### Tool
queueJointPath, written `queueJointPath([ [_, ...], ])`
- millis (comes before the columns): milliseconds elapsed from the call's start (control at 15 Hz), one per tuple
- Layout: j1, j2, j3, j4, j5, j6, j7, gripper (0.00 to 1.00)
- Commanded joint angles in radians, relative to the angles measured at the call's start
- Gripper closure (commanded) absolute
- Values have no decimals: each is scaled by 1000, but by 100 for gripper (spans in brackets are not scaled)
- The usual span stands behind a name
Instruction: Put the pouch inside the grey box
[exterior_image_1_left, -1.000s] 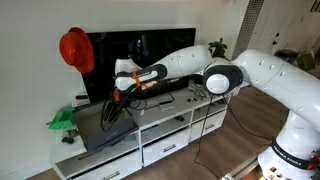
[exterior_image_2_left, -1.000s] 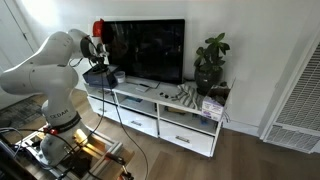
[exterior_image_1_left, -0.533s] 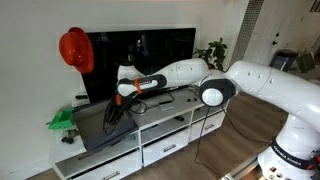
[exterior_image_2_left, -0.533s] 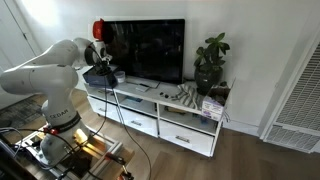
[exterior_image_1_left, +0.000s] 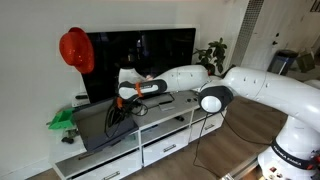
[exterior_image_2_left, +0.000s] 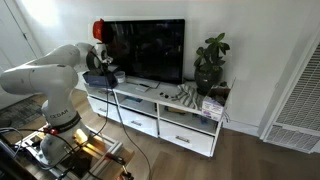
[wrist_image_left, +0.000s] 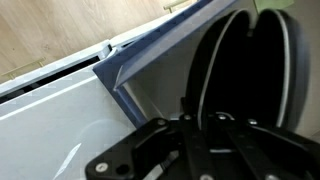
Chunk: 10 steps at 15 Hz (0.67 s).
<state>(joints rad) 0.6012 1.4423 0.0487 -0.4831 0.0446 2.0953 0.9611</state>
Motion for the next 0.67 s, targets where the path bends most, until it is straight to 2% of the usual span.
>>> queueJointPath([
  [0, 5, 54, 2, 125, -8, -31, -10, 54],
  [67, 4, -6, 3, 27, -8, 22, -15, 48],
  [267, 12, -23, 10, 33, -4, 24, -34, 28],
  [467, 23, -67, 29, 18, 9, -41, -37, 5],
  [600, 36, -92, 27, 15, 3, -77, -22, 0],
])
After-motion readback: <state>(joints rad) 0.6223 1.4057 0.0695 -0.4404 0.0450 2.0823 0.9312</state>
